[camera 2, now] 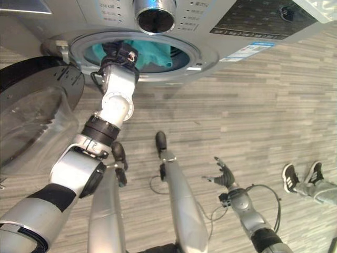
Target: Grab the laundry basket,head to the washer,open it,put in the laundry and shut it.
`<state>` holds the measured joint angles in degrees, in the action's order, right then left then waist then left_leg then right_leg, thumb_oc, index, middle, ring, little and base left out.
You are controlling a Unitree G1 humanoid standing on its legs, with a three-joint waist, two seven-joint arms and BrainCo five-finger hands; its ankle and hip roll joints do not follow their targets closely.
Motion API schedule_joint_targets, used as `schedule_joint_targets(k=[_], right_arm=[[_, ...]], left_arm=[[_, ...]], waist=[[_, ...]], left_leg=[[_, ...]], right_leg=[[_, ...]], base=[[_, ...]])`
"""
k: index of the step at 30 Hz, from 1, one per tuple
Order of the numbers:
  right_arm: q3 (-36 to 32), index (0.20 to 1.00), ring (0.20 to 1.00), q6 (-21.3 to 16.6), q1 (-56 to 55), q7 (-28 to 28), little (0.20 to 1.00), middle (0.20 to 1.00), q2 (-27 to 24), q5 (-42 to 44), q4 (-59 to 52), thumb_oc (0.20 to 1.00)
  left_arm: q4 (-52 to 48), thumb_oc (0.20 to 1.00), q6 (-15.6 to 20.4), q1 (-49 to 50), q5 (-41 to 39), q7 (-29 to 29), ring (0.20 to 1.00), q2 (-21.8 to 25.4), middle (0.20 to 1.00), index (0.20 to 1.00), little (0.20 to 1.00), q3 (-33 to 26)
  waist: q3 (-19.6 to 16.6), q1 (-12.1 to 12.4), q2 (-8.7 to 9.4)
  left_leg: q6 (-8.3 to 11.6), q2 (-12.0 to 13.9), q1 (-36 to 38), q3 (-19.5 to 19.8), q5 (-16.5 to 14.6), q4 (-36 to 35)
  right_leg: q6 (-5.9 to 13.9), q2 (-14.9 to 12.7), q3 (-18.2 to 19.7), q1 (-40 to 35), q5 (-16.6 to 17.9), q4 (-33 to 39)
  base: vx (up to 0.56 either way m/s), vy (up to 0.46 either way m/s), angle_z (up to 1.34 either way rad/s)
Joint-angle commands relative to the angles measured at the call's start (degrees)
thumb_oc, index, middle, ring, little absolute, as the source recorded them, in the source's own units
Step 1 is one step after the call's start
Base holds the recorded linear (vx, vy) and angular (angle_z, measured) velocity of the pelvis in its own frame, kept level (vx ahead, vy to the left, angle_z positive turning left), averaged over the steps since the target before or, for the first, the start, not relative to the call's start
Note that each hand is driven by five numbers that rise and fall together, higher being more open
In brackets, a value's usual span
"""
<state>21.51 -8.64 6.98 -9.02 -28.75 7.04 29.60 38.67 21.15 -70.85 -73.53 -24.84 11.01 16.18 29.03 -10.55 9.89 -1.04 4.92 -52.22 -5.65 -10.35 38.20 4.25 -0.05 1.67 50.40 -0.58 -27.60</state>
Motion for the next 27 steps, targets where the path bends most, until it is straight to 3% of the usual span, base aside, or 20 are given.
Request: schedule_joint_targets(k=[1,6,9,18,19,20,22,23,25,27], right_arm=[[-1.2,1.000,1.000,-0.4,-4.1,-2.2,1.000,1.000,-3.8,-0.4,-2.2,1.000],[0.1,1.000,1.000,-0.8,-3.3,-2.4,1.000,1.000,-3.7,-0.7,-1.5,1.000],[0.9,1.000,1.000,-1.8,-2.8,-2.9,1.000,1.000,-3.3,-0.3,-1.1,1.000],[1.0,1.000,1.000,-3.9,-3.4,-4.8,1.000,1.000,-3.3,-1.7,-3.2,1.000],[0.3,1.000,1.000,-4.5,-3.7,-6.0,1.000,1.000,-3.1,-2.7,-3.3,1.000],[0.4,1.000,1.000,-4.5,-3.7,-6.1,1.000,1.000,-3.1,-2.7,-3.3,1.000],[0.3,1.000,1.000,-4.6,-4.7,-6.1,1.000,1.000,-3.5,-4.2,-2.7,1.000],[1.1,1.000,1.000,-4.2,-6.1,-5.8,1.000,1.000,-5.5,-7.7,-2.4,1.000],[0.5,1.000,1.000,-3.8,-7.2,-5.7,1.000,1.000,-6.4,-8.0,-1.8,1.000],[-0.6,1.000,1.000,-3.8,-7.8,-5.8,1.000,1.000,-6.4,-7.4,-2.0,1.000]], left_arm=[[-2.1,0.200,3.5,-9.7,8.9,2.7,0.200,-0.7,0.200,0.200,0.200,1.0],[6.4,0.200,0.0,-10.1,9.9,3.9,0.200,2.0,0.200,0.200,0.200,0.3],[16.0,0.200,-4.2,-9.5,13.6,4.7,0.200,3.3,0.200,0.200,0.200,-1.3],[24.9,0.200,-7.6,-5.5,20.7,5.2,0.200,11.9,0.200,0.200,0.200,-5.1],[27.0,0.200,-7.4,-4.8,20.3,5.4,0.200,17.7,0.200,0.200,0.200,-7.4],[27.1,0.200,-7.4,-4.8,20.3,5.5,0.200,17.9,0.200,0.200,0.200,-7.5],[25.7,0.200,-5.8,-6.7,18.6,5.5,0.200,23.7,0.200,0.200,0.200,-8.0],[23.0,0.200,-3.0,-13.5,15.6,4.9,0.200,27.4,0.200,0.200,0.200,-6.0],[13.7,0.200,3.2,-23.1,8.6,4.9,0.200,25.1,0.200,0.200,0.200,-2.4],[8.7,0.200,4.5,-24.6,9.6,6.5,0.200,24.6,0.200,0.200,0.200,0.1]], waist=[[-3.9,-0.6,-2.27],[-3.5,-1.1,-2.32],[-3.1,-2.2,-2.08],[-2.8,-3.9,-1.33],[-2.5,-4.9,-1.23],[-2.6,-4.8,-1.13],[-2.7,-5.1,-1.23],[-2.4,-4.2,-1.23],[-2.5,-4.4,-1.34],[-2.4,-4.9,-1.27]], left_leg=[[-2.37,-2.2,1.8,0.7,-10.1,8.6],[-2.47,-1.9,0.2,-0.1,-10.3,9.2],[-2.60,-1.4,-1.4,-0.6,-10.6,10.2],[-2.76,1.8,-4.1,-2.5,-12.8,15.3],[-3.14,3.3,-4.1,-4.0,-13.9,16.5],[-3.14,3.4,-4.1,-4.2,-14.0,16.6],[-4.19,5.0,-3.7,-6.0,-15.5,17.9],[-5.13,6.7,-4.7,-7.1,-16.9,20.5],[-5.64,7.4,-5.6,-7.4,-17.7,21.5],[-5.73,7.7,-5.9,-7.5,-18.0,21.9]], right_leg=[[1.31,2.3,-2.5,-2.6,-2.1,4.0],[1.48,2.5,-2.1,-1.0,-1.6,4.0],[1.38,2.9,-1.5,1.0,-1.4,3.1],[1.24,5.1,0.3,3.9,-1.5,0.6],[1.17,6.4,1.8,4.7,-1.1,0.0],[1.18,6.6,1.9,4.8,-1.1,0.0],[1.64,8.0,3.8,5.4,-0.3,0.3],[2.37,9.1,5.5,6.4,0.5,0.1],[2.78,9.5,6.1,7.2,0.7,-0.2],[2.95,9.8,6.2,7.7,0.7,-0.5]], base=[[0.00,0.015,-0.23],[-0.01,0.014,-0.11],[-0.01,0.023,-0.11],[0.00,0.033,-0.23],[0.00,0.117,-0.41],[0.00,0.198,-0.63],[0.01,0.143,-0.85],[0.01,0.059,-0.83],[0.00,0.010,-0.63],[0.00,0.002,-0.13]])
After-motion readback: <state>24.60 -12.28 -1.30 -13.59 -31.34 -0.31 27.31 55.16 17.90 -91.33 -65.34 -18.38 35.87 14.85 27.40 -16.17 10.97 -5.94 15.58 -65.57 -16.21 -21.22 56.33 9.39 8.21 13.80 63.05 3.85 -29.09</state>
